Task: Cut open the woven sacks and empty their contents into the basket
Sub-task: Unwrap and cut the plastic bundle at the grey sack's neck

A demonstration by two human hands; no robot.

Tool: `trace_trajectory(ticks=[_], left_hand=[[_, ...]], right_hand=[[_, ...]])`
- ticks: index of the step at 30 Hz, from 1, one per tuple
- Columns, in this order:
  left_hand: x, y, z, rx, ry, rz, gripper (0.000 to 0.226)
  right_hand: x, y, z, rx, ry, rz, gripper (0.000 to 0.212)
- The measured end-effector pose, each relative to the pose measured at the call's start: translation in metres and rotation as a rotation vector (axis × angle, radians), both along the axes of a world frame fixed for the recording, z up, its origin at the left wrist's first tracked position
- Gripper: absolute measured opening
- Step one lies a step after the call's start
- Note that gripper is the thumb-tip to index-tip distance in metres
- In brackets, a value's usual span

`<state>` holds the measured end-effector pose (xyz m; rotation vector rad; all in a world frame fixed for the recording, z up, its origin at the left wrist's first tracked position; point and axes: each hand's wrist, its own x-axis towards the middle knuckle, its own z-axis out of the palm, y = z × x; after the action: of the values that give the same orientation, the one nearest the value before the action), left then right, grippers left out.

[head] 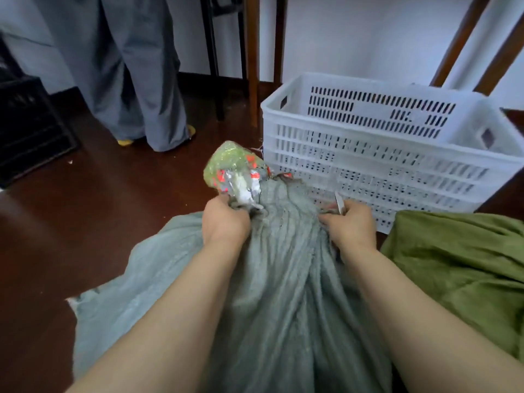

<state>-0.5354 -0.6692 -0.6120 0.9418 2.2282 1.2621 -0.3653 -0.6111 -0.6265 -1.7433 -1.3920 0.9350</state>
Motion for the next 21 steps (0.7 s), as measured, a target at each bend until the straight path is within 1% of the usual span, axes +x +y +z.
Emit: trace_trajectory(ticks=[2, 4, 5, 6, 7, 8, 10, 12, 13, 14, 15, 17, 18, 19, 20, 21], left_hand=[[-0.004, -0.007, 0.005, 0.082, 0.011, 0.002, 0.031], [-0.007, -0.004, 0.009, 0.054, 0.018, -0.025, 0.043], [-0.006, -0.002, 0.014, 0.062, -0.020, -0.039, 0.038], [-0.003, -0.001, 0.019, 0.099, -0.076, -0.066, 0.027], [0.001, -0.001, 0.026, 0.146, -0.132, -0.103, 0.025], [0.004, -0.003, 0.032, 0.181, -0.196, -0.156, 0.033], [0.008, -0.012, 0.041, 0.243, -0.292, -0.279, 0.045], [0.008, -0.021, 0.047, 0.259, -0.313, -0.421, 0.046], [0.008, -0.027, 0.053, 0.237, -0.312, -0.514, 0.042], [0.008, -0.031, 0.058, 0.185, -0.298, -0.620, 0.037], [0.010, -0.035, 0.064, 0.115, -0.280, -0.735, 0.030], [0.012, -0.044, 0.081, -0.079, -0.233, -0.937, 0.018], [0.011, -0.046, 0.090, -0.182, -0.186, -0.992, 0.017], [0.008, -0.047, 0.098, -0.255, -0.148, -0.994, 0.028], [0.003, -0.048, 0.106, -0.293, -0.119, -0.918, 0.046], [-0.003, -0.047, 0.112, -0.290, -0.116, -0.778, 0.065]], right_hand=[[0.012, -0.002, 0.008, -0.036, -0.030, 0.017, 0.019], [0.016, -0.003, 0.022, -0.062, -0.001, 0.020, 0.015], [0.016, -0.005, 0.034, -0.042, 0.030, 0.013, 0.018], [0.016, -0.006, 0.048, -0.014, 0.065, 0.005, 0.021], [0.016, -0.009, 0.061, -0.003, 0.125, 0.005, 0.017], [0.017, -0.012, 0.075, -0.028, 0.212, 0.016, 0.013], [0.019, -0.021, 0.093, -0.163, 0.370, 0.080, 0.035], [0.022, -0.027, 0.100, -0.295, 0.482, 0.159, 0.058], [0.023, -0.027, 0.100, -0.340, 0.546, 0.177, 0.064], [0.025, -0.027, 0.099, -0.368, 0.607, 0.182, 0.066], [0.026, -0.027, 0.098, -0.384, 0.639, 0.178, 0.063], [0.027, -0.025, 0.094, -0.374, 0.621, 0.179, 0.040], [0.027, -0.024, 0.091, -0.361, 0.610, 0.185, 0.030], [0.026, -0.025, 0.090, -0.343, 0.617, 0.190, 0.027], [0.026, -0.025, 0.089, -0.311, 0.649, 0.190, 0.030], [0.025, -0.026, 0.088, -0.267, 0.695, 0.184, 0.036]])
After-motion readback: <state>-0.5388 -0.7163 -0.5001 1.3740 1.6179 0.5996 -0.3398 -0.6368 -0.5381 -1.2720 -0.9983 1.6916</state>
